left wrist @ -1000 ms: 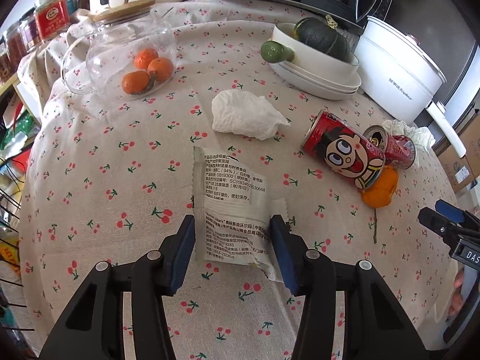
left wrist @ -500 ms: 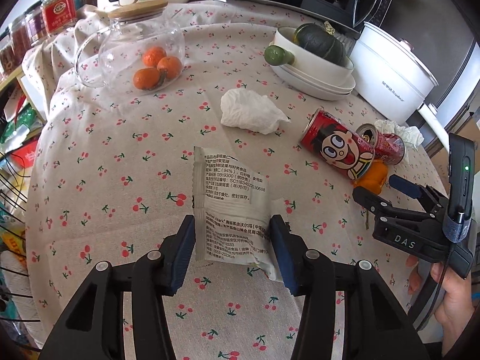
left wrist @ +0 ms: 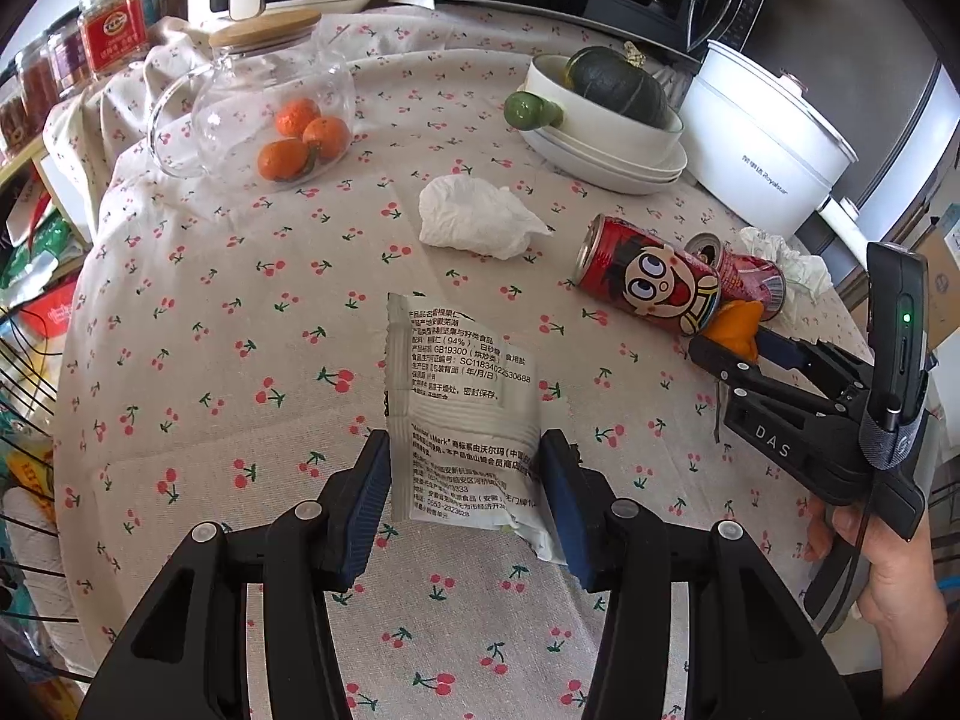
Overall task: Collect trash
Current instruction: 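Carry the wrapper and orange peel over the white bin with both tools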
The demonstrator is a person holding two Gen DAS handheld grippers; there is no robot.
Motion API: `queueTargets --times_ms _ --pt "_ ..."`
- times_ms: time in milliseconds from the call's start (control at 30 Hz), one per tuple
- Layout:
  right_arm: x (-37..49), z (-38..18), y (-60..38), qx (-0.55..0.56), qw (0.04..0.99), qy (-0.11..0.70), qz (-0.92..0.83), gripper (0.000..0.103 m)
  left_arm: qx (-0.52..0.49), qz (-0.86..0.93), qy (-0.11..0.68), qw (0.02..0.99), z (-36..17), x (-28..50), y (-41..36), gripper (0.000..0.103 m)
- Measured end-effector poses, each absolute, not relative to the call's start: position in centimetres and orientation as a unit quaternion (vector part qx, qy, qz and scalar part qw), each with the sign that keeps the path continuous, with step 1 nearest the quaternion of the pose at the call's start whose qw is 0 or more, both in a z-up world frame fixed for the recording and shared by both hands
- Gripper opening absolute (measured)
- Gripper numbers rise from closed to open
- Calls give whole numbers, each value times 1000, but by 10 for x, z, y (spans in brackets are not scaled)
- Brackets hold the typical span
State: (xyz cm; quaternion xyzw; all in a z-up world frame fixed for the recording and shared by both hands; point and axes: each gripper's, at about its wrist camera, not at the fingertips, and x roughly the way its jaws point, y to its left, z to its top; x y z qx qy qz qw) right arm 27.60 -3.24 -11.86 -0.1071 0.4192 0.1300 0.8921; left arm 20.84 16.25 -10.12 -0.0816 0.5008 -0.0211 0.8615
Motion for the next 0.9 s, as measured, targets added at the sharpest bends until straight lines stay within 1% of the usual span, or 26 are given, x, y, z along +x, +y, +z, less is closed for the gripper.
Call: queueTargets --times_ms 133,333,567,900 --pt "266 -114 -39 -107 888 427 134 43 -93 -28 501 860 -95 203 157 53" --pt "246 -99 -61 -78 882 443 142 40 -109 -38 501 858 -86 194 149 53" --pt "223 -80 -90 -63 879 452 141 39 -108 -54 497 859 -73 183 127 53" --pt "192 -58 -150 -54 883 452 112 39 -99 -96 491 860 -61 167 73 53"
